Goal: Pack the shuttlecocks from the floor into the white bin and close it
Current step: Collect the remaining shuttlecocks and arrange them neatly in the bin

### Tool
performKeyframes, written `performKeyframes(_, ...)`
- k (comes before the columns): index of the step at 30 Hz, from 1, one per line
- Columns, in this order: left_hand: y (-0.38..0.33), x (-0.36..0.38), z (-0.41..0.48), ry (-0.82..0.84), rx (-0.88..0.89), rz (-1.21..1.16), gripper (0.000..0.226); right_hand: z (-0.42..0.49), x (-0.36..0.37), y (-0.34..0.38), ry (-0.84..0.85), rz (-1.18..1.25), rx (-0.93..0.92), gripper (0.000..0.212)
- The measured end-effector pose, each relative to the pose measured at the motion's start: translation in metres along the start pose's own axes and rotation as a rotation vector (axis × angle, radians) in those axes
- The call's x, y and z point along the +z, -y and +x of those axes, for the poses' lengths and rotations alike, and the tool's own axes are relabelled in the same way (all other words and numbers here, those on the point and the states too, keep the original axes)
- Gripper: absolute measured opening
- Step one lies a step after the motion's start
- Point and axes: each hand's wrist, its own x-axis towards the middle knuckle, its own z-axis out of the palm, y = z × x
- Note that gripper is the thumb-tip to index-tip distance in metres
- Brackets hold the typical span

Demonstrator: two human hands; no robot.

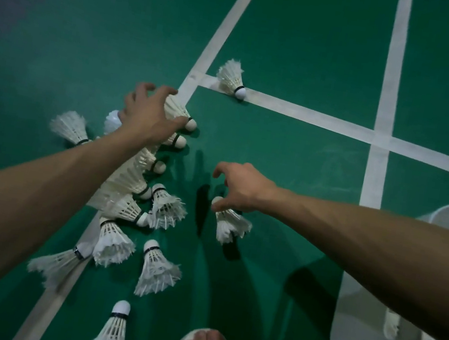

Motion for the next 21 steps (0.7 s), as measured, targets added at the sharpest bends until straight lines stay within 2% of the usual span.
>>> performKeyframes(3, 0.005, 0.004, 0.016, 0.119, -0.051, -0.054, 0.067, 0.004, 0.004, -0.001, 0.053, -0.001, -0.021, 0.066)
performKeyframes(11, -0.009, 0.012, 0.025, 0.241, 0.069, -0.052, 0.064, 0.014, 0.000, -0.013, 0.132, 0.070, -0.002, 0.052)
performKeyframes(16, -0.014, 0.014, 0.018, 0.376, 0.104, -0.122, 0.064, 0.019, -0.008, -0.018, 0.056, 0.098, 0.035, 0.043)
performKeyframes(21, -0.022, 0.012, 0.006, 0.397, 0.143, -0.180, 0.055, 0.017, -0.037, -0.028, -0.098, 0.182, 0.015, 0.038)
